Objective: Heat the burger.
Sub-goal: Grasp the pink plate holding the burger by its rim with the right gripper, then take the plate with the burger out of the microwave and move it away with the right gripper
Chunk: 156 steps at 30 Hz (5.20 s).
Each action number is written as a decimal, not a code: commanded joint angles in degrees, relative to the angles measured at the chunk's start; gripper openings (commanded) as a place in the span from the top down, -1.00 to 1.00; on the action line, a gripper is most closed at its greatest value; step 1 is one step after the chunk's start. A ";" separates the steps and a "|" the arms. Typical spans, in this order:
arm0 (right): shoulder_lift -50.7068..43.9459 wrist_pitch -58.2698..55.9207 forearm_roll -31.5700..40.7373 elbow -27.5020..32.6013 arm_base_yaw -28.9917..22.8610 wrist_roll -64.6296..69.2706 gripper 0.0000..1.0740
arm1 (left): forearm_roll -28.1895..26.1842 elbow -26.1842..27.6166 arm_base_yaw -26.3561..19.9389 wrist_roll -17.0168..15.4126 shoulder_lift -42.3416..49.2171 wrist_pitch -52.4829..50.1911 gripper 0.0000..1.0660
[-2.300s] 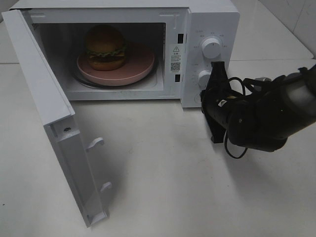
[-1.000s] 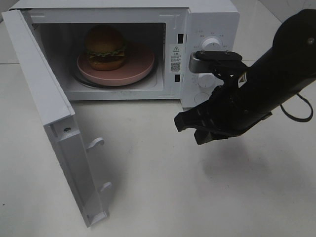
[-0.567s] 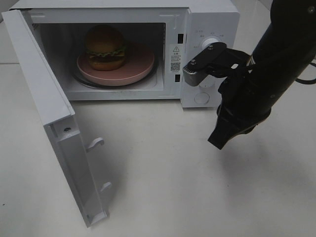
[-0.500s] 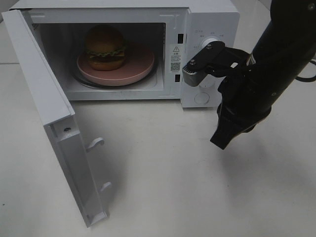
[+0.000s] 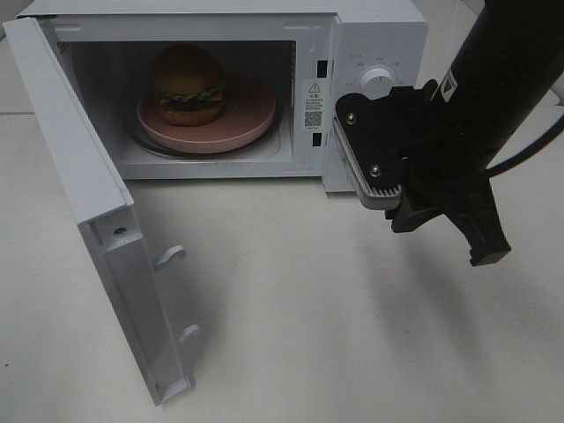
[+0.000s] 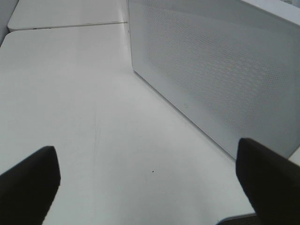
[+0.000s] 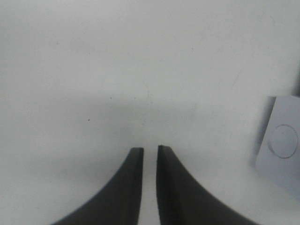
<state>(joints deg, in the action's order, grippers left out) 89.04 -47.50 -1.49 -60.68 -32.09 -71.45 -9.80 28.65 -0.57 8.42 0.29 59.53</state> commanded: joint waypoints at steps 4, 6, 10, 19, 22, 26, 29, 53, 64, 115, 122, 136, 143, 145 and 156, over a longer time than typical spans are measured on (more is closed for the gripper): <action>-0.63 0.74 -1.09 -0.29 -0.11 -5.33 0.45 | -0.06 -0.06 -0.23 0.06 1.26 -0.46 -0.81; -1.03 2.18 -1.09 -0.29 -0.11 -5.33 0.13 | -0.06 -0.06 -0.23 0.06 1.26 -0.46 -0.81; -1.60 2.64 -1.03 -0.29 -0.11 -4.01 -0.35 | -0.06 -0.06 -0.23 0.06 1.26 -0.46 -0.81; -1.66 3.09 -1.03 -1.20 -0.46 2.29 -0.78 | -0.06 -0.06 -0.23 0.06 1.26 -0.46 -0.81; -1.66 3.84 -2.81 -2.75 -2.23 2.29 -0.76 | -0.06 -0.06 -0.23 0.06 1.26 -0.46 -0.81; -0.92 4.87 -4.18 -4.58 -4.18 2.86 -0.75 | -0.06 -0.06 -0.23 0.06 1.26 -0.46 -0.81; 0.40 6.07 -4.53 -6.53 -5.33 3.78 -0.74 | -0.06 -0.06 -0.23 0.06 1.26 -0.46 -0.81; 17.30 20.17 -5.61 -18.39 -6.13 5.61 -0.65 | -0.06 -0.06 -0.23 0.06 1.26 -0.46 -0.81; 26.53 22.46 -5.56 -26.24 -5.96 5.96 -0.62 | -0.06 -0.06 -0.23 0.06 1.26 -0.46 -0.81; 52.77 12.15 -3.67 -58.79 -5.27 12.78 0.56 | -0.06 -0.06 -0.23 0.06 1.26 -0.46 -0.81; 52.77 11.80 -3.32 -58.79 -5.27 12.83 1.00 | -0.06 -0.06 -0.23 0.06 1.26 -0.46 -0.81; 52.60 10.66 -2.41 -58.79 -5.50 12.32 1.00 | -0.06 -0.06 -0.23 0.06 1.26 -0.46 -0.81; 51.28 9.22 -2.58 -58.67 -6.13 11.86 1.00 | -0.06 -0.06 -0.23 0.06 1.26 -0.46 -0.81; 50.71 9.28 -2.58 -58.67 -6.13 11.86 1.00 | -0.06 -0.06 -0.23 0.06 1.26 -0.46 -0.81; 45.84 11.92 -3.04 -53.97 -6.99 11.86 1.00 | -0.06 -0.06 -0.23 0.06 1.26 -0.46 -0.81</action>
<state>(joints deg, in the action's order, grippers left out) 136.88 -36.38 -5.04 -116.43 -38.73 -60.05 -9.80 28.65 -0.57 8.42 0.29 59.53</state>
